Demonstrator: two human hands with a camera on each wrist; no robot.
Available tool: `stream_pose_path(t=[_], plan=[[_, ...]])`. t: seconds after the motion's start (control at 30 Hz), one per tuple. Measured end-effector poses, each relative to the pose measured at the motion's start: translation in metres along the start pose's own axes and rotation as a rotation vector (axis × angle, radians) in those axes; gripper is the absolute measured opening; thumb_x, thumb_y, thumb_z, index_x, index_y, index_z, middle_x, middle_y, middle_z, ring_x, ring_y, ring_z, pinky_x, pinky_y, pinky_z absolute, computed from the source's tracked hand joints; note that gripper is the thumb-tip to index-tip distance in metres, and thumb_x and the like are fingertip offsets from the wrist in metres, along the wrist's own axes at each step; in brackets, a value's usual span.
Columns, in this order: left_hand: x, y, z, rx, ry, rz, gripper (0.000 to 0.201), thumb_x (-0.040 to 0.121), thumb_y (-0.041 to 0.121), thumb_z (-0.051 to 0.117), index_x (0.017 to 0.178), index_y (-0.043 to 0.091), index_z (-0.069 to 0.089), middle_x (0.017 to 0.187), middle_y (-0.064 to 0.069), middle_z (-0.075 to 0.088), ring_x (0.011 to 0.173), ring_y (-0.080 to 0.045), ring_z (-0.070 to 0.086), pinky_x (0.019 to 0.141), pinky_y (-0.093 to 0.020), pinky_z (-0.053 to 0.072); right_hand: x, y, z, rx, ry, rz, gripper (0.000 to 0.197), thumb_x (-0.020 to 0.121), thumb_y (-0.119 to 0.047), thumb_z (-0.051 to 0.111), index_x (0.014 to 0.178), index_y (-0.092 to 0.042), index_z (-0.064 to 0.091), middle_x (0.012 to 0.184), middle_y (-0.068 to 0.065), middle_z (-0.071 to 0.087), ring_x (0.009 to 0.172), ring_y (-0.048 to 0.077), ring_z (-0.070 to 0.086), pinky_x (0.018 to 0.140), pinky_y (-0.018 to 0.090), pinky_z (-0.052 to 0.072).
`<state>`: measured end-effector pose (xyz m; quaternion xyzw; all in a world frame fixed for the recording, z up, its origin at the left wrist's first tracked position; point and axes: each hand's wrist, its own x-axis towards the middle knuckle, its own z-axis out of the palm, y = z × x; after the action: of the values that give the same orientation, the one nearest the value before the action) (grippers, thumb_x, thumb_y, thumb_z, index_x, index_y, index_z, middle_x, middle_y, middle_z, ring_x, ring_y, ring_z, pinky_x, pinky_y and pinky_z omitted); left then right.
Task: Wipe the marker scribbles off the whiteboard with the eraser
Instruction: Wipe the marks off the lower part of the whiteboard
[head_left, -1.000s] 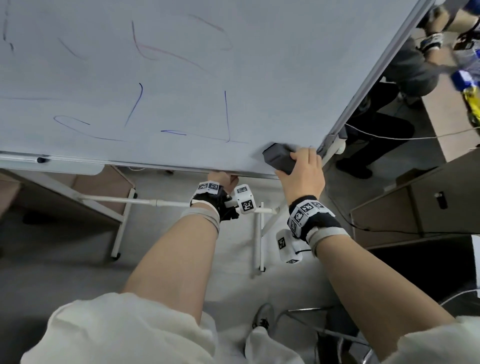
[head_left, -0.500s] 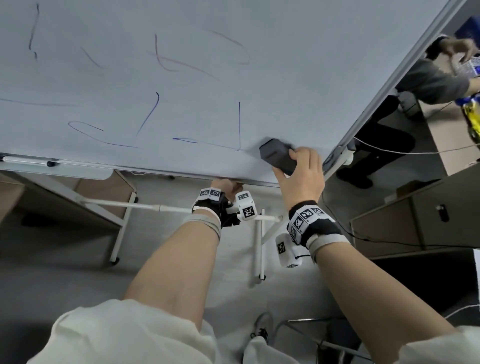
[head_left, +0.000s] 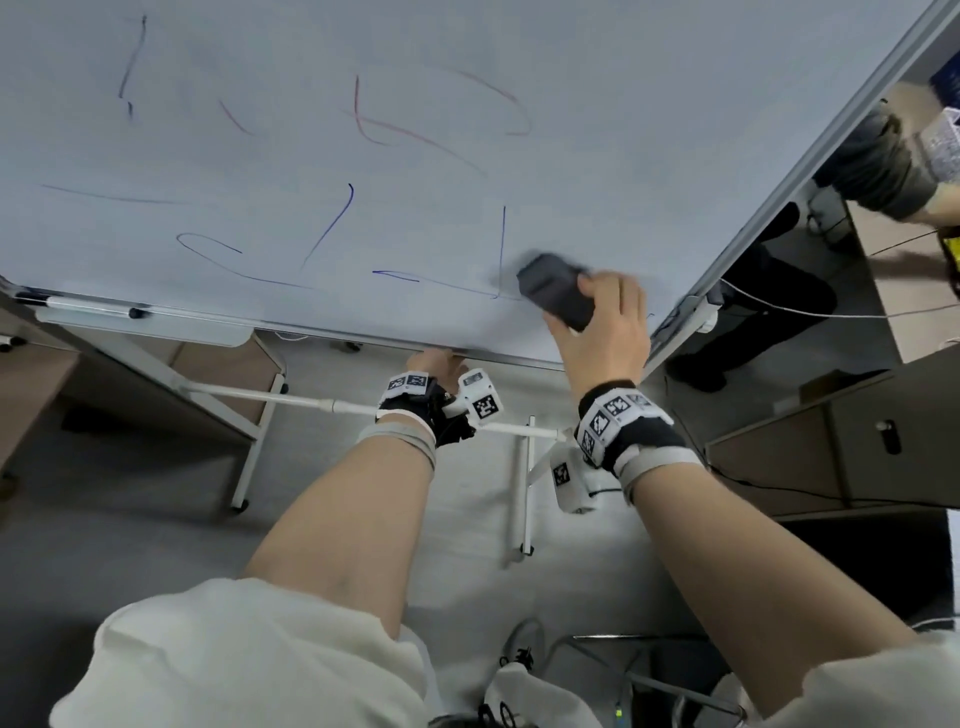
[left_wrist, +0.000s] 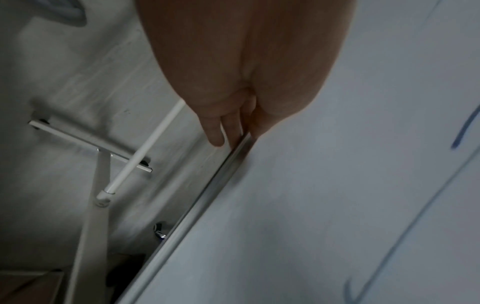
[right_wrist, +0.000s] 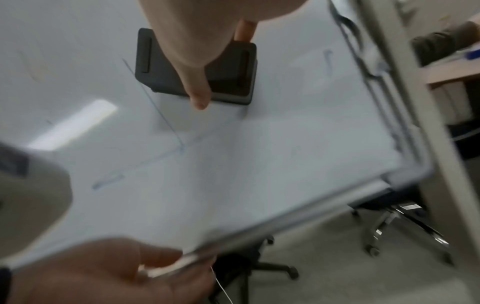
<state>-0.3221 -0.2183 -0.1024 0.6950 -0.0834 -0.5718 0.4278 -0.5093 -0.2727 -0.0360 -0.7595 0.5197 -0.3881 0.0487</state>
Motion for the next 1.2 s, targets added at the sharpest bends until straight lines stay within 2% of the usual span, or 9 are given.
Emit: stream_pose_path(t=[0.07, 0.13, 0.2, 0.27, 0.43, 0.77, 0.87, 1.07, 1.2], plan=[[-0.014, 0.01, -0.014, -0.012, 0.007, 0.017, 0.043, 0.1, 0.014, 0.046, 0.14, -0.001, 0.046, 0.142, -0.013, 0.053, 0.114, -0.028, 0.062, 0.061, -0.013, 0.056, 0.02, -0.017, -0.007, 0.034, 0.093, -0.086, 0.041, 0.07, -0.02, 0.083, 0.104, -0.007, 0.064, 0.108, 0.009, 0.062, 0.099, 0.027, 0.049, 0.083, 0.036, 0.047], [-0.022, 0.015, -0.026, 0.233, 0.034, 0.054, 0.038, 0.09, 0.011, 0.06, 0.127, 0.009, 0.059, 0.124, -0.014, 0.065, 0.094, -0.029, 0.07, 0.072, -0.026, 0.061, 0.028, -0.028, -0.005, 0.021, 0.103, -0.146, 0.04, 0.07, -0.018, 0.082, 0.105, -0.007, 0.065, 0.108, 0.01, 0.062, 0.097, 0.028, 0.049, 0.084, 0.038, 0.047], [-0.024, 0.013, -0.032, 0.235, -0.008, -0.043, 0.029, 0.088, 0.009, 0.063, 0.117, 0.01, 0.063, 0.115, -0.017, 0.069, 0.1, -0.034, 0.07, 0.08, -0.034, 0.061, 0.02, -0.029, 0.002, -0.002, 0.055, -0.186, 0.041, 0.07, -0.017, 0.083, 0.104, -0.007, 0.064, 0.107, 0.011, 0.062, 0.094, 0.032, 0.051, 0.082, 0.039, 0.047], [-0.018, 0.011, -0.034, 0.133, 0.017, -0.02, 0.035, 0.096, 0.014, 0.055, 0.129, 0.003, 0.056, 0.132, -0.017, 0.06, 0.118, -0.031, 0.062, 0.065, -0.017, 0.059, 0.002, -0.025, 0.011, -0.034, -0.014, -0.162, 0.042, 0.07, -0.018, 0.085, 0.104, -0.007, 0.063, 0.107, 0.011, 0.061, 0.094, 0.034, 0.052, 0.082, 0.039, 0.046], [0.006, -0.005, -0.02, 0.587, 0.17, 0.084, 0.036, 0.095, 0.029, 0.055, 0.123, 0.009, 0.063, 0.129, -0.015, 0.062, 0.116, -0.035, 0.06, 0.092, -0.031, 0.05, -0.026, 0.004, 0.003, -0.006, -0.065, 0.326, 0.053, 0.075, -0.027, 0.084, 0.117, -0.013, 0.055, 0.123, 0.004, 0.054, 0.114, 0.028, 0.052, 0.08, 0.04, 0.05], [-0.009, 0.009, -0.008, 1.032, 0.197, 0.19, 0.036, 0.1, 0.033, 0.048, 0.116, 0.006, 0.066, 0.126, -0.014, 0.064, 0.114, -0.027, 0.061, 0.097, -0.028, 0.047, -0.024, 0.055, -0.012, 0.089, -0.068, 0.968, 0.064, 0.087, -0.034, 0.075, 0.131, -0.005, 0.04, 0.134, 0.014, 0.052, 0.117, 0.039, 0.058, 0.093, 0.042, 0.045], [-0.01, 0.009, -0.009, 1.095, 0.141, 0.15, 0.034, 0.094, 0.034, 0.056, 0.113, 0.008, 0.067, 0.119, -0.011, 0.068, 0.104, -0.028, 0.064, 0.095, -0.029, 0.05, -0.022, 0.052, -0.011, 0.075, -0.177, 1.016, 0.061, 0.092, -0.033, 0.071, 0.133, -0.003, 0.038, 0.135, 0.017, 0.054, 0.12, 0.04, 0.056, 0.097, 0.043, 0.043], [-0.014, 0.007, -0.008, 1.179, 0.092, 0.116, 0.026, 0.084, 0.026, 0.07, 0.1, 0.006, 0.069, 0.103, -0.013, 0.072, 0.1, -0.033, 0.068, 0.082, -0.03, 0.055, -0.004, 0.043, -0.023, 0.004, 0.028, 0.834, 0.078, 0.094, -0.033, 0.069, 0.153, -0.01, 0.025, 0.147, 0.01, 0.042, 0.136, 0.027, 0.042, 0.098, 0.046, 0.043], [0.006, 0.005, -0.017, 1.039, 0.145, 0.155, 0.027, 0.091, 0.027, 0.059, 0.107, 0.009, 0.072, 0.113, -0.008, 0.072, 0.105, -0.027, 0.067, 0.093, -0.029, 0.053, -0.008, 0.036, -0.013, -0.022, -0.063, 0.866, 0.069, 0.089, -0.036, 0.073, 0.139, -0.007, 0.036, 0.138, 0.013, 0.046, 0.125, 0.035, 0.05, 0.087, 0.046, 0.046]])
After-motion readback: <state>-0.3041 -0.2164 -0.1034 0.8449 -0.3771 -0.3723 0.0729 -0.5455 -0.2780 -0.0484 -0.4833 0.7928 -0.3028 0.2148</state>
